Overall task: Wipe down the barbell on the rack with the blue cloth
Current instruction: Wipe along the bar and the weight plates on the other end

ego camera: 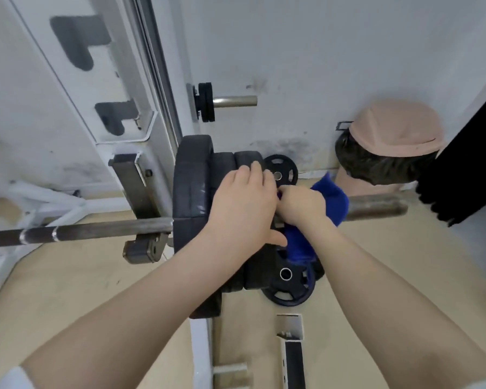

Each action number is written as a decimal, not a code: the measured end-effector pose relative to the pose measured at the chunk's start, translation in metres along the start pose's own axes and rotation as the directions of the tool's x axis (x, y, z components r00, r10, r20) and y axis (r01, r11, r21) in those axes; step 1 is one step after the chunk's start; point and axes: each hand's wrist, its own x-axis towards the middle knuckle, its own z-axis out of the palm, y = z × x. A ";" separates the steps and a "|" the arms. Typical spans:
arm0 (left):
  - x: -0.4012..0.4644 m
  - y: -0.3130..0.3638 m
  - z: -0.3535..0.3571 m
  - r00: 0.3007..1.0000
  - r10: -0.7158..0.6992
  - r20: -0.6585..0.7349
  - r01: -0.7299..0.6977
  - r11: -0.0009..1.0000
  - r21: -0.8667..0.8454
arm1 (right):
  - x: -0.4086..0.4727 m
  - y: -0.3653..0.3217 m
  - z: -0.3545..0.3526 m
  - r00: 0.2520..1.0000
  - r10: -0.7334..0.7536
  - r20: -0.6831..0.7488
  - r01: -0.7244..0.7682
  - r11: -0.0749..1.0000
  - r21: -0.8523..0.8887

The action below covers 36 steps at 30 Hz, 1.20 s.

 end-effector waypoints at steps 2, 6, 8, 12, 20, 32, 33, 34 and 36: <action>-0.001 -0.001 0.000 1.000 -0.020 0.009 0.020 0.999 -0.043 | -0.007 0.001 0.005 0.996 -0.040 -0.084 0.039 0.999 -0.009; -0.002 -0.001 0.003 0.999 -0.041 -0.017 0.039 0.994 -0.104 | -0.045 0.016 0.034 0.904 -0.197 -0.379 0.223 0.975 0.025; -0.001 -0.001 0.004 0.999 -0.046 -0.023 0.043 0.992 -0.120 | -0.041 0.018 0.033 0.894 -0.216 -0.391 0.239 0.971 0.009; 0.000 0.001 0.005 0.997 -0.078 0.003 0.078 0.989 -0.123 | 0.008 0.006 0.005 1.000 -0.013 0.008 0.012 0.992 0.129; 0.001 0.029 0.011 0.960 -0.270 -0.075 0.265 0.962 -0.072 | -0.040 0.024 0.034 0.880 -0.294 -0.374 0.287 0.955 -0.075; 0.001 0.026 0.018 0.960 -0.256 -0.117 0.241 0.962 -0.128 | -0.037 0.051 0.017 0.885 -0.376 -0.276 0.368 0.926 -0.081; 0.000 0.026 0.018 0.959 -0.261 -0.114 0.246 0.960 -0.131 | -0.029 0.064 0.012 0.907 -0.329 -0.264 0.323 0.944 -0.068; -0.001 0.026 0.018 0.957 -0.264 -0.117 0.247 0.959 -0.141 | -0.020 0.079 0.008 0.949 -0.214 -0.230 0.209 0.977 -0.048; -0.001 0.027 0.018 0.954 -0.272 -0.127 0.253 0.956 -0.148 | -0.006 0.109 -0.001 0.970 0.040 -0.238 -0.049 0.998 -0.030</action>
